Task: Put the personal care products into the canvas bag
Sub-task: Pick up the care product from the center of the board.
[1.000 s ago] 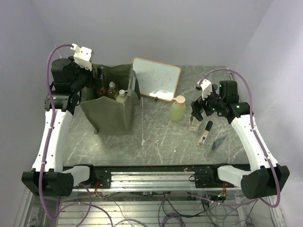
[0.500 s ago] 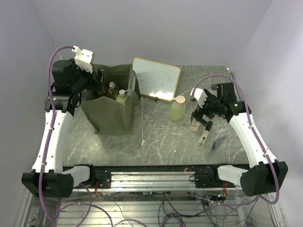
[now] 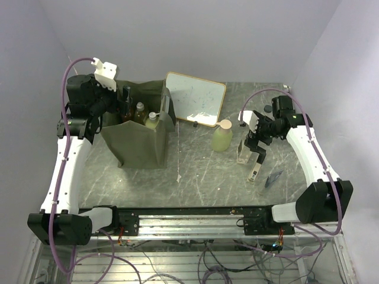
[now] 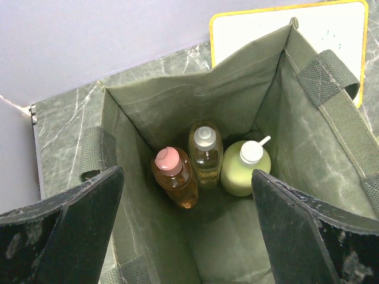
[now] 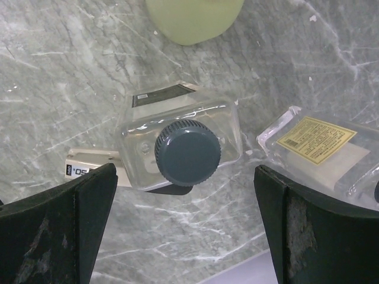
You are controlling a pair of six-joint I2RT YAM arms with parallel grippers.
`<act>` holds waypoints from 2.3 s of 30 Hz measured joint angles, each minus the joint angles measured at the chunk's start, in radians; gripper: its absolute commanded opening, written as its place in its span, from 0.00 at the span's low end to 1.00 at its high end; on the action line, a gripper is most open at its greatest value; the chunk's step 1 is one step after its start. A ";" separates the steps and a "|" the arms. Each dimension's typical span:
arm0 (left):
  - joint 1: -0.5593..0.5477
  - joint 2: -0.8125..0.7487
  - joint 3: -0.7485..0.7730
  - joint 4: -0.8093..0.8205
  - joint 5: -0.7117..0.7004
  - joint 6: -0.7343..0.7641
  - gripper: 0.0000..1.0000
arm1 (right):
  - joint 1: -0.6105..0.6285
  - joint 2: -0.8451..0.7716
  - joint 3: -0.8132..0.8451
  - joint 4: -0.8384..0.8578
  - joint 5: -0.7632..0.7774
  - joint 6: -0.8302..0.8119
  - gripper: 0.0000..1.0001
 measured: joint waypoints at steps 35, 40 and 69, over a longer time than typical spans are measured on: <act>-0.002 0.021 0.051 -0.117 0.132 0.064 0.97 | -0.009 0.251 0.128 -0.127 -0.121 -0.130 0.53; -0.019 0.019 0.089 -0.234 0.180 0.157 0.96 | -0.009 0.230 0.107 -0.106 -0.132 -0.099 0.39; -0.372 0.159 0.224 -0.621 0.220 0.539 0.73 | 0.089 -0.023 0.028 -0.077 -0.172 0.157 0.00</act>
